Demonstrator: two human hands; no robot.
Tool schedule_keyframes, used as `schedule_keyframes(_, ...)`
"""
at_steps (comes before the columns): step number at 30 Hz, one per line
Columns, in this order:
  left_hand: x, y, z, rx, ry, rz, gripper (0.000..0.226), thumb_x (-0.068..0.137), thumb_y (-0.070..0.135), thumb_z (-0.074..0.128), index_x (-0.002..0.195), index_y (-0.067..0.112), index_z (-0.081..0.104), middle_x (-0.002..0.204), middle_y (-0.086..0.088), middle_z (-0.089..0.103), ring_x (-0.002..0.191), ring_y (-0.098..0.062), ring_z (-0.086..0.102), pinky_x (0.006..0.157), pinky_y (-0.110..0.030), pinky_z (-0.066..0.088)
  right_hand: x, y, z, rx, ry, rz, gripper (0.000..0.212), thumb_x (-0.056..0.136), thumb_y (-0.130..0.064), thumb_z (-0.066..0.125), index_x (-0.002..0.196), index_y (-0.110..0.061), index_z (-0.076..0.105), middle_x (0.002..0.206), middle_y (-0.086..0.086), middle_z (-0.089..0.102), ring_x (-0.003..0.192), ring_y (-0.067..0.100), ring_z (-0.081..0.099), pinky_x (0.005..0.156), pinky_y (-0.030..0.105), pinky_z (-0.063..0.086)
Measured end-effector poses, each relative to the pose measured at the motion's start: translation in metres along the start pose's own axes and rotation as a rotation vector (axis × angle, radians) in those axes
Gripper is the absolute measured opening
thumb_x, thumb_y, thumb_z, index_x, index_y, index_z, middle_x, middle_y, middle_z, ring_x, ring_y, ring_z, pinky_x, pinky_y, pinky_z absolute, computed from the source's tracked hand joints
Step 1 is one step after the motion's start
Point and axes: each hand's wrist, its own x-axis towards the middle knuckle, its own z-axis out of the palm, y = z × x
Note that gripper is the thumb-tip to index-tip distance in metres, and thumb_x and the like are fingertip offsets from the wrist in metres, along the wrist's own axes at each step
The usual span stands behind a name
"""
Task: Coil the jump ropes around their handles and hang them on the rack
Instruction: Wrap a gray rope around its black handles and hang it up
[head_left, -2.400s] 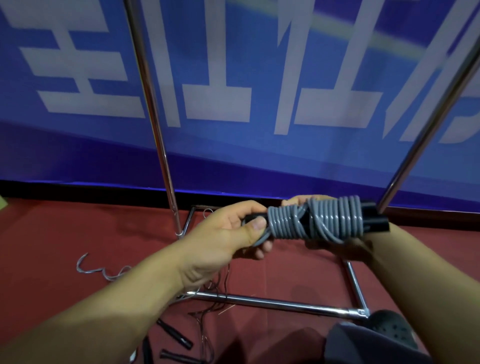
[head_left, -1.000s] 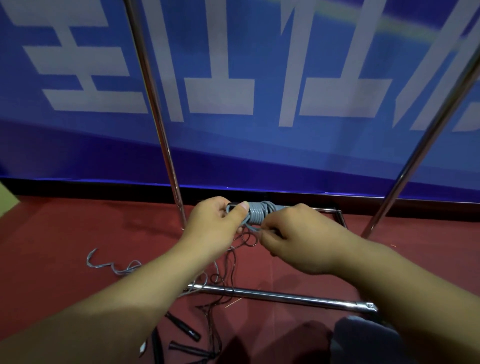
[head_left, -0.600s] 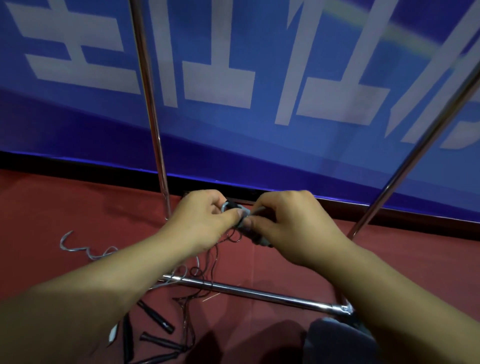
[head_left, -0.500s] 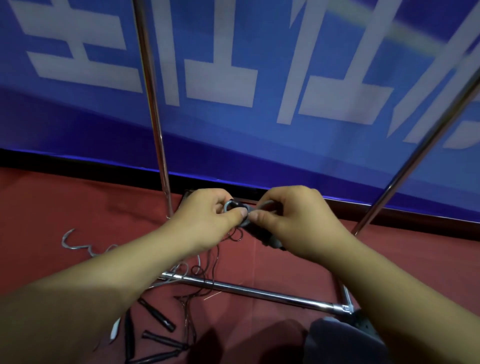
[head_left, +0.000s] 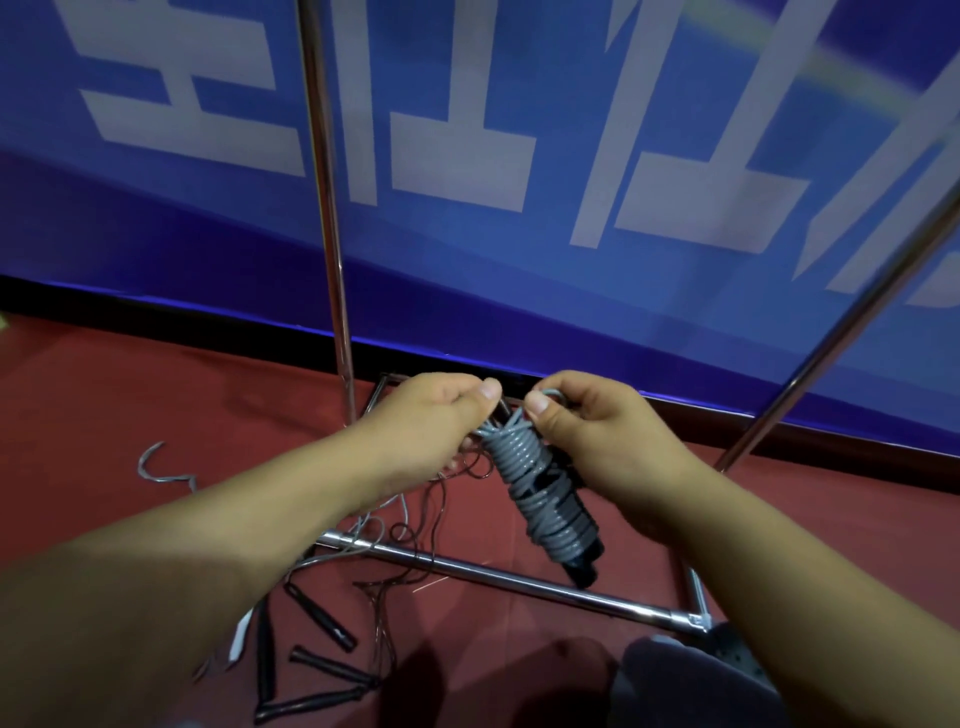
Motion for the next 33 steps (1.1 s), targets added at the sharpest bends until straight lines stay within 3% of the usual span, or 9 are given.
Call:
schedule_keyframes(6, 0.001, 0.004, 0.012, -0.528, 0.141, -0.216, 0.054, 0.097, 0.056, 0.05, 0.112, 0.009, 0.071, 0.096, -0.008, 0.07, 0.088, -0.023, 0.06, 0.084, -0.042, 0.049, 0.009, -0.002, 0.014, 0.101, 0.196, -0.044, 0.017, 0.097, -0.018, 0.064, 0.083, -0.011, 0.07, 0.066, 0.001, 0.067, 0.061, 0.013, 0.06, 0.061, 0.029, 0.051)
schedule_keyframes(11, 0.002, 0.011, 0.016, -0.746, 0.124, -0.286, 0.05, 0.099, 0.056, 0.045, 0.116, 0.015, 0.067, 0.1, -0.007, 0.073, 0.087, -0.019, 0.067, 0.085, -0.037, 0.056, 0.018, -0.006, 0.018, 0.02, 0.404, -0.083, 0.019, 0.095, -0.023, 0.068, 0.077, -0.017, 0.07, 0.067, -0.002, 0.071, 0.062, 0.013, 0.066, 0.068, 0.035, 0.057)
schedule_keyframes(15, 0.005, 0.011, 0.019, -0.691, 0.149, -0.299, 0.053, 0.103, 0.054, 0.035, 0.123, 0.015, 0.066, 0.118, -0.007, 0.073, 0.11, -0.019, 0.068, 0.093, -0.04, 0.054, 0.025, -0.003, 0.021, -0.027, 0.529, -0.093, 0.017, 0.093, -0.026, 0.069, 0.077, -0.019, 0.071, 0.071, -0.001, 0.073, 0.073, 0.021, 0.07, 0.076, 0.044, 0.058)
schedule_keyframes(19, 0.008, 0.008, 0.024, -0.607, 0.183, -0.323, 0.061, 0.102, 0.061, 0.024, 0.122, 0.023, 0.068, 0.118, -0.005, 0.073, 0.107, -0.021, 0.064, 0.084, -0.037, 0.049, 0.024, -0.002, 0.029, -0.016, 0.548, -0.066, 0.016, 0.091, -0.027, 0.073, 0.076, -0.021, 0.072, 0.071, -0.005, 0.073, 0.073, 0.018, 0.071, 0.076, 0.043, 0.058)
schedule_keyframes(21, 0.009, 0.008, 0.026, -0.634, 0.201, -0.337, 0.064, 0.1, 0.065, 0.026, 0.121, 0.022, 0.069, 0.115, -0.009, 0.074, 0.107, -0.023, 0.068, 0.092, -0.041, 0.053, 0.022, -0.006, 0.038, 0.014, 0.491, -0.064, 0.012, 0.09, -0.026, 0.074, 0.08, -0.019, 0.074, 0.072, -0.003, 0.074, 0.075, 0.021, 0.072, 0.076, 0.044, 0.058)
schedule_keyframes(23, 0.009, 0.009, 0.024, -0.666, 0.217, -0.33, 0.067, 0.098, 0.067, 0.03, 0.113, 0.019, 0.074, 0.111, -0.011, 0.075, 0.105, -0.028, 0.071, 0.099, -0.047, 0.052, 0.019, -0.009, 0.046, 0.049, 0.428, -0.058, 0.011, 0.089, -0.025, 0.074, 0.082, -0.016, 0.075, 0.074, 0.001, 0.075, 0.077, 0.025, 0.072, 0.076, 0.047, 0.059)
schedule_keyframes(26, 0.009, 0.008, 0.018, -0.656, 0.219, -0.312, 0.066, 0.099, 0.064, 0.035, 0.094, 0.015, 0.079, 0.104, -0.013, 0.076, 0.094, -0.028, 0.074, 0.092, -0.043, 0.055, 0.014, -0.014, 0.049, 0.1, 0.335, -0.05, 0.014, 0.092, -0.022, 0.071, 0.083, -0.012, 0.074, 0.075, 0.009, 0.075, 0.072, 0.029, 0.072, 0.074, 0.051, 0.059)
schedule_keyframes(31, 0.006, 0.006, 0.012, -0.433, 0.325, -0.237, 0.052, 0.094, 0.062, 0.051, 0.095, 0.017, 0.077, 0.091, -0.012, 0.077, 0.089, -0.031, 0.074, 0.095, -0.054, 0.055, 0.01, -0.027, 0.042, 0.269, 0.198, 0.09, 0.022, 0.099, -0.02, 0.062, 0.09, -0.001, 0.069, 0.081, 0.015, 0.076, 0.067, 0.022, 0.072, 0.064, 0.035, 0.061)
schedule_keyframes(33, 0.004, 0.008, 0.011, -0.348, 0.376, -0.168, 0.052, 0.087, 0.066, 0.056, 0.089, 0.017, 0.076, 0.088, -0.014, 0.076, 0.08, -0.025, 0.071, 0.088, -0.055, 0.055, 0.009, -0.029, 0.038, 0.215, 0.217, 0.093, 0.023, 0.098, -0.025, 0.064, 0.088, -0.005, 0.069, 0.072, 0.011, 0.074, 0.057, 0.018, 0.069, 0.054, 0.029, 0.055)
